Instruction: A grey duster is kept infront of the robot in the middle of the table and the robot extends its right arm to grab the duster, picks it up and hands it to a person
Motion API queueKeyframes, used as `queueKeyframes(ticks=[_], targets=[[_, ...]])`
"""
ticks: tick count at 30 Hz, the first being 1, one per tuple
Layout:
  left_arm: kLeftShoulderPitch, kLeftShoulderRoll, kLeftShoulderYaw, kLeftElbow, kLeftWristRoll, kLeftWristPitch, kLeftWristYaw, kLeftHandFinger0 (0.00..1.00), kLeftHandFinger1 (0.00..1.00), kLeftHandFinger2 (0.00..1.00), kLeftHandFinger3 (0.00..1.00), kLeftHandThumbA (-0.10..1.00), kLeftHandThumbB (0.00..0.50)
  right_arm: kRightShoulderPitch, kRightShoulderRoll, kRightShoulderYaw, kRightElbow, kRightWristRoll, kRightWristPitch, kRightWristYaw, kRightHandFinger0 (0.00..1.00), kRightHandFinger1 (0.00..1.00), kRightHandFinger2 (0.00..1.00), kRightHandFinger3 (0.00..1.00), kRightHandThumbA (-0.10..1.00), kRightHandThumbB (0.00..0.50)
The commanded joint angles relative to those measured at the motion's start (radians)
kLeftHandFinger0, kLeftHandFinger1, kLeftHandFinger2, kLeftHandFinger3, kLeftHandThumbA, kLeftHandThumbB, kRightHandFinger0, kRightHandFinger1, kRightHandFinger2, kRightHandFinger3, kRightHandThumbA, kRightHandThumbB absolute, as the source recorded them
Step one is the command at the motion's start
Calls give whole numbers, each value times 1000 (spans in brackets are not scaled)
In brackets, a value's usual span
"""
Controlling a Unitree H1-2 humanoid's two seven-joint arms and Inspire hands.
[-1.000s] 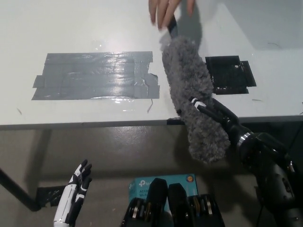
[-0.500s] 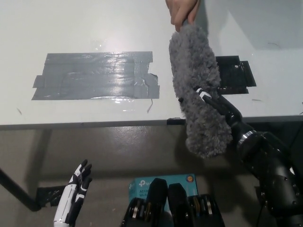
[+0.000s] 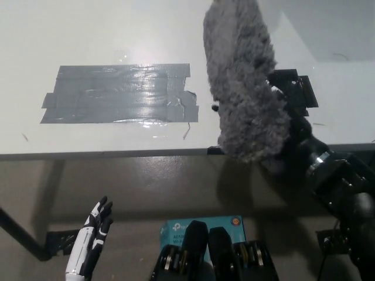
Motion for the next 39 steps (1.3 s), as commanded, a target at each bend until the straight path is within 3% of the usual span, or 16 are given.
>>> queueKeyframes(ticks=[1, 5, 16, 24, 27, 30, 33, 39], targets=[[-13, 15, 1, -21, 10, -40, 13, 951, 1000, 1000, 1000, 949, 273, 18, -16, 5, -89, -88, -38, 154, 1000, 1000, 1000, 1000, 894, 486], [-16, 12, 2, -17, 0, -38, 10, 957, 1000, 1000, 1000, 943, 284, 54, -34, -10, -139, -144, -75, 174, 1000, 1000, 1000, 1000, 972, 500], [-23, 17, 5, -10, 3, -41, 13, 958, 1000, 1000, 1000, 952, 286, 250, -49, -59, -344, -323, -163, 158, 1000, 1000, 1000, 1000, 856, 500], [-6, 10, 3, -7, -1, -45, 12, 954, 1000, 1000, 1000, 949, 284, 444, -10, -34, -255, -615, -393, 139, 1000, 1000, 1000, 1000, 905, 500], [-4, 7, 3, -3, -5, -53, 13, 947, 1000, 1000, 1000, 930, 275, 475, 8, -41, -172, -639, -457, 149, 1000, 1000, 1000, 1000, 914, 446], [1, 11, 8, -8, -18, -50, 7, 951, 1000, 1000, 1000, 920, 284, 493, 29, -43, -76, -671, -503, 137, 1000, 1000, 1000, 1000, 946, 434], [2, 6, 6, -8, -25, -49, 4, 949, 1000, 1000, 1000, 917, 297, 498, 28, -36, 7, -751, -568, 116, 1000, 1000, 1000, 1000, 962, 349], [-1, 8, 7, -8, -20, -54, 8, 942, 1000, 1000, 1000, 927, 298, 490, 40, 0, 87, -831, -636, 121, 1000, 1000, 1000, 1000, 1000, 387]])
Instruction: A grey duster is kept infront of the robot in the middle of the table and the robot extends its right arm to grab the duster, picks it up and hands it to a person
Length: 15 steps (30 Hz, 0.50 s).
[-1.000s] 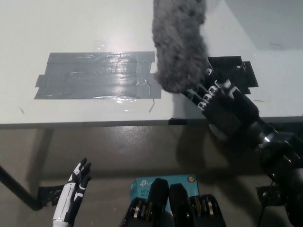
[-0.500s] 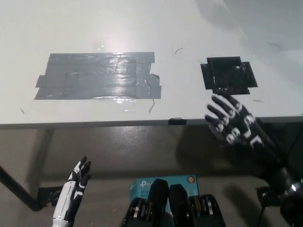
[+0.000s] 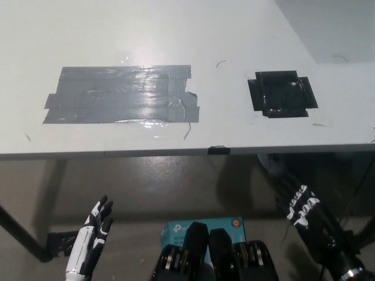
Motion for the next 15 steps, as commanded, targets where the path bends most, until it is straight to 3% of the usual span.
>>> queueKeyframes(ticks=[1, 3, 8, 15], targets=[[-1, 10, 7, -15, -19, -49, 7, 943, 1000, 1000, 1000, 927, 299, -14, 22, 25, 68, -204, -258, 7, 1000, 1000, 1000, 1000, 1000, 386], [-3, 7, 10, -18, -31, -41, 3, 951, 1000, 1000, 1000, 913, 308, -20, 22, 30, 78, -218, -270, 10, 1000, 1000, 1000, 1000, 1000, 378], [2, 7, 7, -16, -16, -48, 11, 939, 1000, 1000, 1000, 925, 302, -20, 27, 36, 86, -251, -278, 3, 1000, 1000, 1000, 1000, 1000, 414], [6, 5, 7, -12, -14, -47, 14, 936, 1000, 1000, 1000, 929, 299, -25, 31, 32, 85, -285, -280, 2, 1000, 1000, 1000, 1000, 1000, 410]])
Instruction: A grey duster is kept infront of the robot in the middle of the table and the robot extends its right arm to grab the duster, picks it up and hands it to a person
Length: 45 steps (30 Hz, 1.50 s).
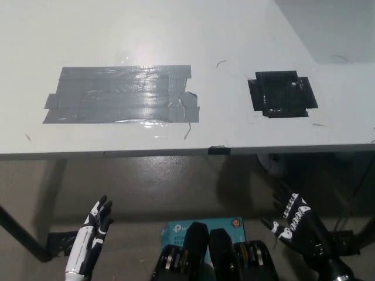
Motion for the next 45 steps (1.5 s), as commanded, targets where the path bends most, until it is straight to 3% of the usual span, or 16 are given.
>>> queueKeyframes(ticks=[1, 10, 15, 21, 22, 23, 45], targets=[[5, 4, 6, -11, -10, -45, 13, 935, 1000, 1000, 1000, 927, 298, -19, 4, -1, -11, -70, -85, 5, 1000, 1000, 1000, 1000, 1000, 409], [2, 4, 7, -8, -12, -48, 14, 949, 1000, 1000, 1000, 916, 292, -25, 8, -10, -14, -89, -77, 7, 1000, 1000, 1000, 1000, 1000, 402], [2, 4, 7, -13, -20, -40, 8, 949, 1000, 1000, 1000, 911, 291, -26, 11, -16, -20, -70, -64, 19, 1000, 1000, 1000, 1000, 1000, 345], [-1, 6, 6, -3, -14, -54, 11, 943, 1000, 1000, 1000, 914, 288, -29, 10, -19, -13, -72, -64, 22, 1000, 1000, 1000, 1000, 1000, 373], [-1, 6, 6, -3, -14, -55, 12, 941, 1000, 1000, 1000, 915, 288, -27, 10, -20, -15, -66, -63, 27, 1000, 1000, 1000, 1000, 1000, 316], [-1, 6, 7, -3, -15, -55, 13, 941, 1000, 1000, 1000, 914, 288, -26, 10, -20, -17, -62, -63, 30, 1000, 1000, 1000, 1000, 1000, 312], [-8, 6, 11, -6, -24, -54, 10, 937, 1000, 1000, 1000, 879, 271, -37, 9, -23, -6, -76, -63, 43, 1000, 1000, 1000, 1000, 1000, 324]])
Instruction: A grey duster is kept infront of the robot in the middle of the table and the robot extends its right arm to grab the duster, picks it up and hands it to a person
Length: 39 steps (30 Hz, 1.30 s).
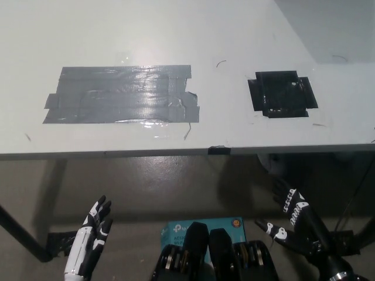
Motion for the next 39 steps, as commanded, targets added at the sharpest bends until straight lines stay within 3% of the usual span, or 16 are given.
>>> queueKeyframes(ticks=[1, 4, 7, 8, 16, 22, 25, 28, 29, 30, 31, 32, 36, 39], targets=[[-12, 6, 10, -7, -15, -37, 11, 928, 1000, 1000, 1000, 856, 265, -25, 0, -7, -7, 1, -36, 25, 1000, 1000, 1000, 1000, 1000, 325], [-12, 3, 11, -3, -18, -44, 13, 913, 1000, 1000, 1000, 813, 254, -23, -1, -7, -12, 0, -28, 25, 1000, 1000, 1000, 1000, 1000, 307], [-9, 6, 10, -3, 3, -47, 22, 911, 1000, 1000, 1000, 818, 253, -21, -3, -8, -12, 8, -16, 30, 1000, 1000, 1000, 1000, 962, 312], [-9, 6, 10, -4, 0, -43, 20, 916, 1000, 1000, 1000, 826, 258, -21, -4, -9, -12, 5, -16, 29, 1000, 1000, 1000, 1000, 951, 335], [-6, 5, 14, -6, -14, -43, 16, 911, 1000, 1000, 1000, 829, 268, -25, -5, -6, -12, -12, -14, 23, 1000, 1000, 1000, 1000, 885, 340], [-3, 7, 14, -15, -1, -35, 20, 907, 1000, 1000, 1000, 846, 269, -28, -2, -8, -17, 4, -6, 30, 1000, 1000, 1000, 1000, 841, 318], [-8, 10, 16, -6, -2, -50, 21, 905, 1000, 1000, 1000, 846, 263, -32, 1, -8, -18, 10, 4, 32, 1000, 1000, 1000, 1000, 783, 285], [-12, 8, 15, -9, -9, -39, 15, 910, 1000, 1000, 1000, 843, 273, -35, 3, -12, -14, 25, -4, 39, 1000, 1000, 1000, 1000, 584, 181], [-12, 8, 15, -9, -9, -39, 15, 910, 1000, 1000, 1000, 843, 273, -35, 3, -12, -14, 25, -4, 39, 1000, 1000, 1000, 1000, 584, 181], [-14, 9, 15, -10, -9, -38, 15, 912, 1000, 1000, 1000, 843, 271, -39, 5, -13, -8, 29, -16, 42, 1000, 1000, 1000, 1000, 491, 134], [-15, 9, 16, -9, -9, -39, 15, 912, 1000, 1000, 1000, 843, 271, -40, 6, -12, -5, 29, -19, 43, 1000, 1000, 1000, 1000, 491, 134], [-16, 10, 15, -8, -8, -40, 14, 912, 1000, 1000, 1000, 842, 270, -40, 8, -13, -4, 26, -24, 41, 1000, 1000, 1000, 1000, 416, 106], [-22, 12, 14, -4, -2, -41, 16, 907, 1000, 1000, 1000, 853, 273, -46, 9, -13, -3, 16, -21, 40, 1000, 1000, 1000, 1000, 364, 72], [-26, 14, 13, -3, 6, -47, 19, 895, 992, 1000, 1000, 859, 270, -51, 12, -15, -3, 21, -17, 43, 1000, 1000, 1000, 1000, 386, 105]])
